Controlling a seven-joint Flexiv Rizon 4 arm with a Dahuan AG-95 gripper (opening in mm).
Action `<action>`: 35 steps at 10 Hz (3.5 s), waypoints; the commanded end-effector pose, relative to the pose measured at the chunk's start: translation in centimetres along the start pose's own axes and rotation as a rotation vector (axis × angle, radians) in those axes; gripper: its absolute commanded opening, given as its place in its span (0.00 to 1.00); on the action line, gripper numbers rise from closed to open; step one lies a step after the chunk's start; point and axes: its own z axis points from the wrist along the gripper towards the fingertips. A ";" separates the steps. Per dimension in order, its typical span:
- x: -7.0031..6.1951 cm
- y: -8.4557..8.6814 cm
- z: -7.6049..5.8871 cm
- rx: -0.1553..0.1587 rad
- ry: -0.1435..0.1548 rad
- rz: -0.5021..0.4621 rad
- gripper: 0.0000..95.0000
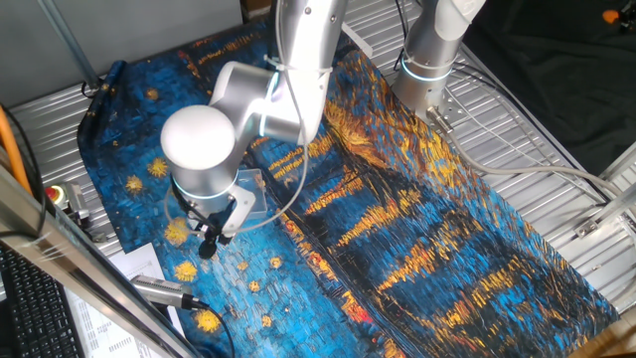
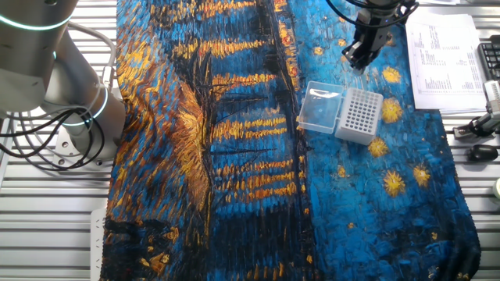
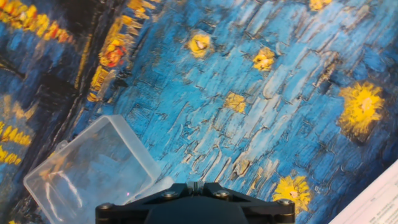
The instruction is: Insert a medium pipette tip into the holder for medium pipette tips
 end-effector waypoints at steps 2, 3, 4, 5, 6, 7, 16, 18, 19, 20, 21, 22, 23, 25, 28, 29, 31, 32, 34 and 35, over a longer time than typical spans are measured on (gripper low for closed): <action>0.0 0.1 0.0 -0.010 -0.002 0.041 0.20; 0.0 0.2 0.0 -0.017 -0.001 0.055 0.20; 0.0 0.2 0.0 -0.020 0.001 0.063 0.20; 0.0 0.2 0.0 -0.021 0.002 0.069 0.00; 0.0 0.2 0.0 -0.022 0.004 0.074 0.00; 0.0 0.2 0.0 -0.023 0.009 0.078 0.00; 0.4 0.6 -0.1 -0.025 0.012 0.121 0.00; 0.4 0.7 -0.1 -0.024 0.011 0.123 0.00; 0.5 0.7 -0.1 -0.023 0.010 0.139 0.20; 0.5 0.7 -0.1 -0.021 0.004 0.157 0.20; 0.5 0.6 0.0 -0.020 -0.003 0.172 0.20; 0.5 0.6 0.1 -0.020 -0.003 0.176 0.20; 0.5 0.6 0.1 -0.021 -0.003 0.183 0.20; 0.5 0.6 0.1 -0.032 -0.020 0.258 0.20; 0.3 0.4 0.1 -0.078 -0.086 0.440 0.20; 0.1 0.2 0.1 -0.084 -0.104 0.474 0.20; 0.0 0.1 0.2 -0.084 -0.107 0.482 0.20; -0.1 0.1 0.2 -0.087 -0.106 0.504 0.20; -0.1 0.0 0.2 -0.092 -0.093 0.528 0.20; 0.0 0.0 0.1 -0.094 -0.087 0.560 0.00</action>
